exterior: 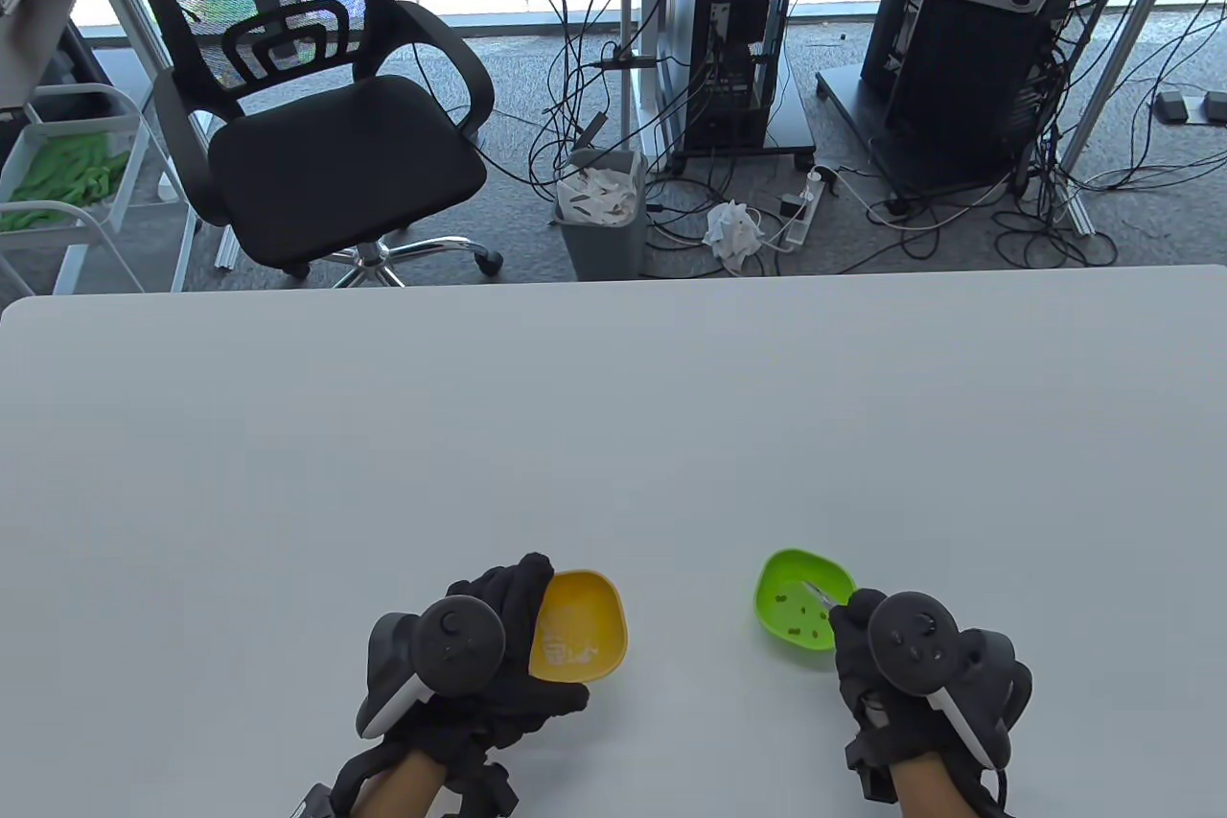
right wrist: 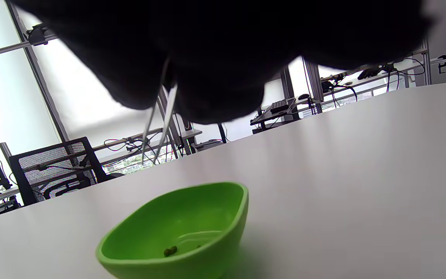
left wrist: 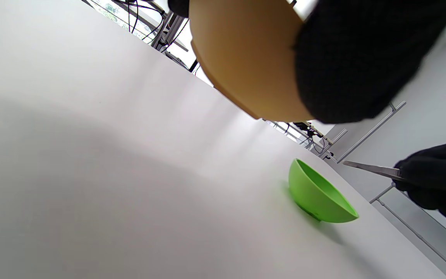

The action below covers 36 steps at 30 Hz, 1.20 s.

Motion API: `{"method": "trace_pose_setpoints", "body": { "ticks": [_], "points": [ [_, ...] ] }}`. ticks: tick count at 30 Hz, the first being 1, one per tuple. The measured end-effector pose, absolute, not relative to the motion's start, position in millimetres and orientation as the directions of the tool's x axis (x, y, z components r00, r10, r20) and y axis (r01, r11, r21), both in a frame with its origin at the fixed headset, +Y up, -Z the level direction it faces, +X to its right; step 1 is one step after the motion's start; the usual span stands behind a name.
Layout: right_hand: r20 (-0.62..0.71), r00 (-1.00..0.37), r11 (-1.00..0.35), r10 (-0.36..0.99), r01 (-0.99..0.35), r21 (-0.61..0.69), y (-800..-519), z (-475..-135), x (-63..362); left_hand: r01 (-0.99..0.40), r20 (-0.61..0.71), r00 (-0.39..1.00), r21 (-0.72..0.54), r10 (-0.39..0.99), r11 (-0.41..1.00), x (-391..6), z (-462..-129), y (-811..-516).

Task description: Pick mung beans with tweezers into small dish

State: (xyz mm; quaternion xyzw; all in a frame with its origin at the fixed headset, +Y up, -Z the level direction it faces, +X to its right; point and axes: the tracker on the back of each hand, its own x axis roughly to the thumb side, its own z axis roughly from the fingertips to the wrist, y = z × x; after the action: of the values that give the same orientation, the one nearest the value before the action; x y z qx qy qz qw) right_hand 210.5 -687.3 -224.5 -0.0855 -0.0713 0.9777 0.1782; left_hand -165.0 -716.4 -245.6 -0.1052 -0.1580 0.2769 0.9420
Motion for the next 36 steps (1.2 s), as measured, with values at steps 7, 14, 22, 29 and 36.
{"method": "trace_pose_setpoints", "body": {
  "ticks": [7, 14, 22, 29, 36],
  "points": [
    [-0.150, -0.904, -0.911, 0.400, -0.374, -0.174, -690, -221, 213, -0.383, 0.280, 0.837, -0.315, 0.470, 0.869, -158, -276, -708],
    [-0.148, -0.901, -0.909, 0.407, -0.385, -0.160, -695, -221, 211, -0.384, 0.209, 0.825, -0.475, 0.525, 0.792, -164, -314, -749],
    [-0.137, -0.894, -0.902, 0.426, -0.407, -0.146, -697, -223, 209, -0.385, 0.148, 0.830, -0.546, 0.538, 0.744, -176, -326, -775],
    [-0.137, -0.889, -0.897, 0.437, -0.420, -0.136, -698, -223, 208, -0.378, 0.125, 0.834, -0.581, 0.538, 0.721, -180, -328, -778],
    [-0.143, -0.886, -0.895, 0.442, -0.424, -0.140, -699, -223, 209, -0.342, 0.151, 0.849, -0.573, 0.506, 0.745, -182, -319, -774]
  ]
}}
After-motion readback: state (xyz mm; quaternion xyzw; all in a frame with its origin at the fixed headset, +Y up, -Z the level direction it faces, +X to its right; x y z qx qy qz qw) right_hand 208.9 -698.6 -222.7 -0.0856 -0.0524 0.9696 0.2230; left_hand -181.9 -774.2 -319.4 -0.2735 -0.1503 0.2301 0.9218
